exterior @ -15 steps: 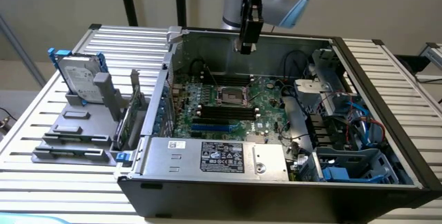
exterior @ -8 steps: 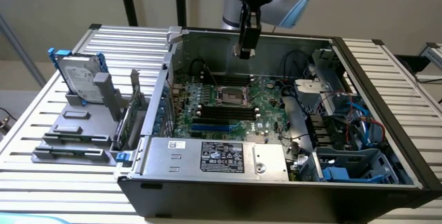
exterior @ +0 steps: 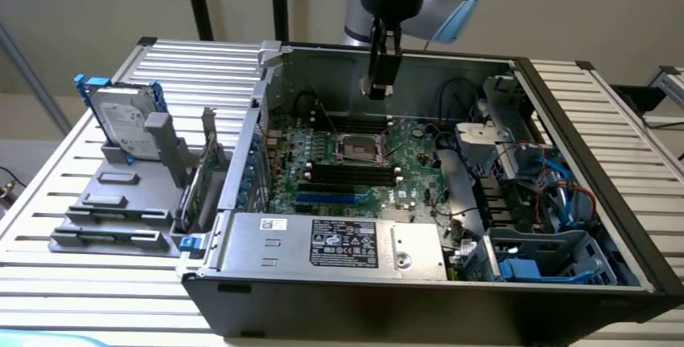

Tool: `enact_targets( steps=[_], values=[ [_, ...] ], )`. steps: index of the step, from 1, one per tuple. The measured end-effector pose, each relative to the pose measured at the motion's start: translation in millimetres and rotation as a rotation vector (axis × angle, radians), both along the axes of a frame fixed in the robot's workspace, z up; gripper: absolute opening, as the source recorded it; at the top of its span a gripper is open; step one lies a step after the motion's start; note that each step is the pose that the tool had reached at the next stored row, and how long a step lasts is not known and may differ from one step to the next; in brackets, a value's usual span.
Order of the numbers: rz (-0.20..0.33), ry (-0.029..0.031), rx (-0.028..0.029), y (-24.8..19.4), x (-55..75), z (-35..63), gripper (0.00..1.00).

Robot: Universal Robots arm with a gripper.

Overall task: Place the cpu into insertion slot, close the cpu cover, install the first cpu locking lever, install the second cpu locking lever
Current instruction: 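Place the cpu into insertion slot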

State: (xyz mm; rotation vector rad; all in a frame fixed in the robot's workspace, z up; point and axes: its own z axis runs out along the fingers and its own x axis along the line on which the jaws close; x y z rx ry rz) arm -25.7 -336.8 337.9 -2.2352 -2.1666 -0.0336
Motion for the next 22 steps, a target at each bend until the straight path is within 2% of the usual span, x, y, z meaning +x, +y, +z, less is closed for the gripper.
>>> enact_targets(
  steps=[22],
  values=[
    [0.000, -0.0001, 0.0001, 0.0, -0.1, -40.0, 0.54]
  ],
)
